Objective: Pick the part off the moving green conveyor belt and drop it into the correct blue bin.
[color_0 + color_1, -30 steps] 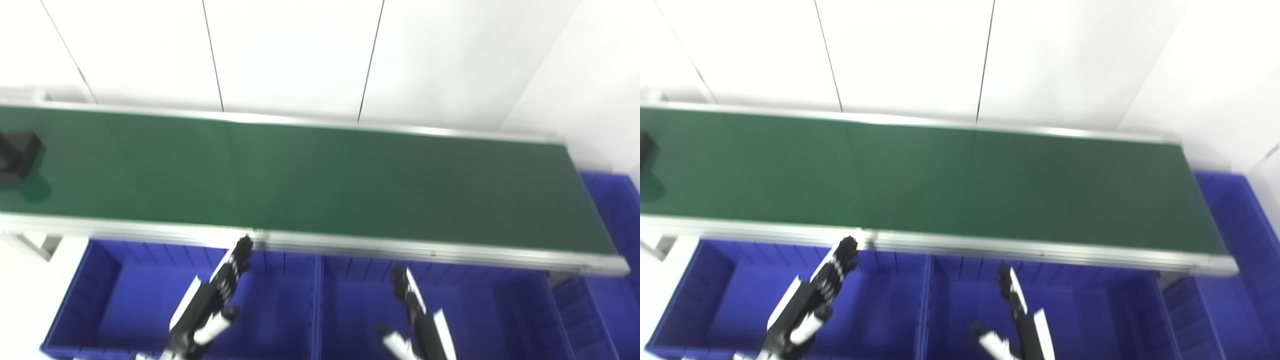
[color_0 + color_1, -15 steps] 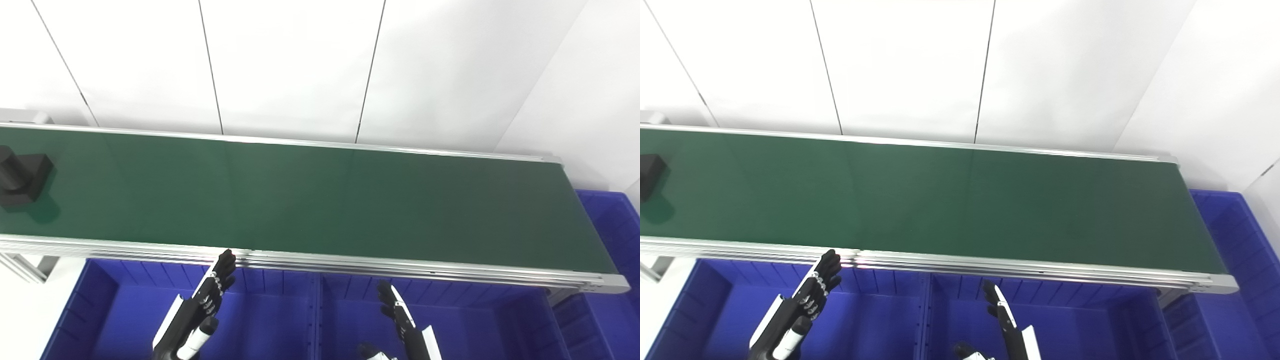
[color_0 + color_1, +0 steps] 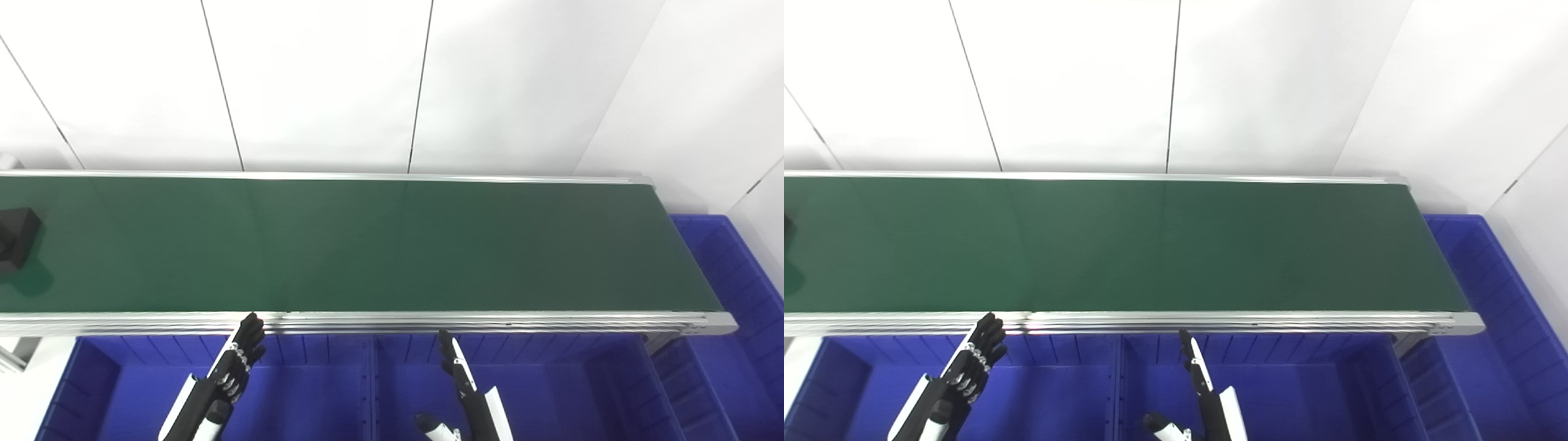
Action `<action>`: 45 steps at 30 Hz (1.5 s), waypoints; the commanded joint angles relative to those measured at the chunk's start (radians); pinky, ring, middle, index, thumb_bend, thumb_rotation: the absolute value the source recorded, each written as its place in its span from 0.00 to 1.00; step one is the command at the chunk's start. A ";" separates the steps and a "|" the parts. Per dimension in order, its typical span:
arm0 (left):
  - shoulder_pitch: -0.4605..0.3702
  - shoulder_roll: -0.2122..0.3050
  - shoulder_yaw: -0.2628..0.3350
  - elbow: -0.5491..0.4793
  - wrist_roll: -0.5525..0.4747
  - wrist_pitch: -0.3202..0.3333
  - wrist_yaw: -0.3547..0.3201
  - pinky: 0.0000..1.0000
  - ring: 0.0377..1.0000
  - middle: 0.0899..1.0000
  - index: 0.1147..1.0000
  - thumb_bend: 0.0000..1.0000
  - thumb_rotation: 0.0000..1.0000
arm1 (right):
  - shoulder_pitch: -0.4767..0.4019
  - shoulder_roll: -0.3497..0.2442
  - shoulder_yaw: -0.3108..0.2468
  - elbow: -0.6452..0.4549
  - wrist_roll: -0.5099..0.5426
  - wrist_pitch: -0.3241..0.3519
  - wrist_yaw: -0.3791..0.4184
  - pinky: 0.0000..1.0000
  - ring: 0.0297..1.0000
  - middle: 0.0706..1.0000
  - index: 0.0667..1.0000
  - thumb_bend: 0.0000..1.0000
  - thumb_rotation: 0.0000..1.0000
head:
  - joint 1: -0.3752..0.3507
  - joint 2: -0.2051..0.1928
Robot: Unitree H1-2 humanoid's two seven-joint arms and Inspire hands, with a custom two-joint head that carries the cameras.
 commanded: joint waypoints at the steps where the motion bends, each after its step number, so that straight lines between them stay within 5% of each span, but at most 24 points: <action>1: -0.001 -0.003 -0.004 -0.049 0.014 -0.040 0.008 1.00 1.00 1.00 1.00 0.88 0.88 | 0.004 0.002 -0.018 -0.042 0.003 -0.050 0.015 0.95 0.97 0.98 1.00 0.82 0.86 | 0.004 0.003; 9: -0.014 -0.003 -0.064 -0.082 0.106 -0.040 0.079 0.99 0.99 1.00 1.00 0.89 0.83 | 0.006 -0.061 -0.037 -0.082 0.081 -0.051 0.037 0.91 0.94 0.96 0.99 0.76 0.81 | 0.170 0.065; 13: -0.022 -0.005 -0.096 -0.087 0.127 -0.039 0.114 0.98 0.99 1.00 0.99 0.88 0.82 | 0.008 -0.078 -0.056 -0.099 0.122 -0.051 0.066 0.91 0.93 0.95 0.99 0.72 0.75 | 0.197 0.092; 25: -0.047 -0.008 -0.149 -0.086 0.128 -0.040 0.184 0.99 1.00 1.00 1.00 0.89 0.82 | 0.004 -0.072 -0.138 -0.124 0.168 -0.049 0.200 0.88 0.92 0.94 0.98 0.72 0.75 | 0.232 0.117; 45: -0.016 0.005 -0.167 -0.134 0.062 -0.038 0.198 0.99 1.00 1.00 1.00 0.87 0.80 | -0.005 -0.025 -0.208 -0.128 0.161 -0.046 0.288 0.89 0.92 0.95 0.99 0.73 0.79 | 0.241 0.145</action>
